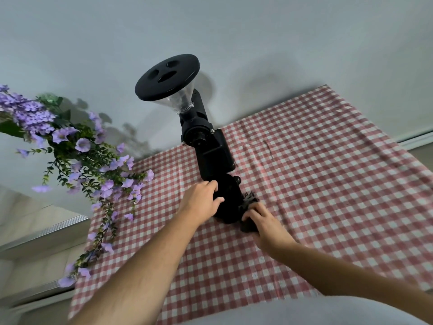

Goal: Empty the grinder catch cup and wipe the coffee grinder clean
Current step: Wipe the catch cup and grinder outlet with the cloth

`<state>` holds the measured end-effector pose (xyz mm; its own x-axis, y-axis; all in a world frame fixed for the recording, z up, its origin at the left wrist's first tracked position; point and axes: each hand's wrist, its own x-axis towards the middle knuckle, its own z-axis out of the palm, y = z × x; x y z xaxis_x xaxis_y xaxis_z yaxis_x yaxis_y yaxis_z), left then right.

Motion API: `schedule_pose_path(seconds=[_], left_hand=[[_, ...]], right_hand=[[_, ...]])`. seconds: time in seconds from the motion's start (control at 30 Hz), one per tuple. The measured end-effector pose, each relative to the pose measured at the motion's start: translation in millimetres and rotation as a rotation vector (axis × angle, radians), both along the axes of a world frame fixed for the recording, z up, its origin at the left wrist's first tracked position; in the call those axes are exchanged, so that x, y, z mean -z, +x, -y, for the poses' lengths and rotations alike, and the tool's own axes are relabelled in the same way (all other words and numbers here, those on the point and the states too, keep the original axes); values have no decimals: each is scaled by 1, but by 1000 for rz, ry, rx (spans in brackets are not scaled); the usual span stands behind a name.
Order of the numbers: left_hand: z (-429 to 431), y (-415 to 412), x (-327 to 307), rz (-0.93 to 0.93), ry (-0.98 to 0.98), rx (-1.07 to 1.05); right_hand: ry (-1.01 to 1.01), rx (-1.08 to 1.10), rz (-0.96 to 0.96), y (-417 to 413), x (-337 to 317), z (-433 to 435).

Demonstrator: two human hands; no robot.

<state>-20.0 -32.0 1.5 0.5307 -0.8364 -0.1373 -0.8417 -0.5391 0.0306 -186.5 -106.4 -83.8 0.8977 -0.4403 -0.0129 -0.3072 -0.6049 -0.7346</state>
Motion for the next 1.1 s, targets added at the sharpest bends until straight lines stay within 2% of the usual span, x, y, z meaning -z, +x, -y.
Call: schedule_pose_path(seconds=[0.17, 0.23, 0.37, 0.43, 0.53, 0.63, 0.7, 0.8, 0.9, 1.0, 1.03, 1.1], left_hand=[[7, 0, -2, -21, 25, -96], [9, -1, -2, -30, 24, -123], [10, -1, -2, -28, 22, -143], [10, 0, -3, -18, 23, -147], [12, 1, -4, -21, 37, -150], [16, 2, -10, -43, 77, -150], [19, 5, -12, -67, 80, -149], [20, 8, -13, -98, 70, -160], [17, 7, -13, -97, 60, -168], [14, 6, -10, -89, 34, -179], [14, 6, -9, -89, 25, -184], [12, 5, -11, -95, 28, -193]], right_hand=[[389, 330, 193, 36, -28, 31], [490, 387, 217, 47, -30, 39], [479, 294, 49, 28, -15, 15], [486, 278, 33, 20, -11, 4], [449, 346, 133, 32, -31, 17], [323, 270, 222, 38, -45, 9], [147, 107, 164, 27, -31, -12], [-96, -162, -22, 8, -5, -19], [-119, -97, -48, 7, -1, 5], [-75, 160, 82, 18, -18, 25], [-91, 170, 131, 23, -26, 25], [-167, 31, 161, 29, -38, 15]])
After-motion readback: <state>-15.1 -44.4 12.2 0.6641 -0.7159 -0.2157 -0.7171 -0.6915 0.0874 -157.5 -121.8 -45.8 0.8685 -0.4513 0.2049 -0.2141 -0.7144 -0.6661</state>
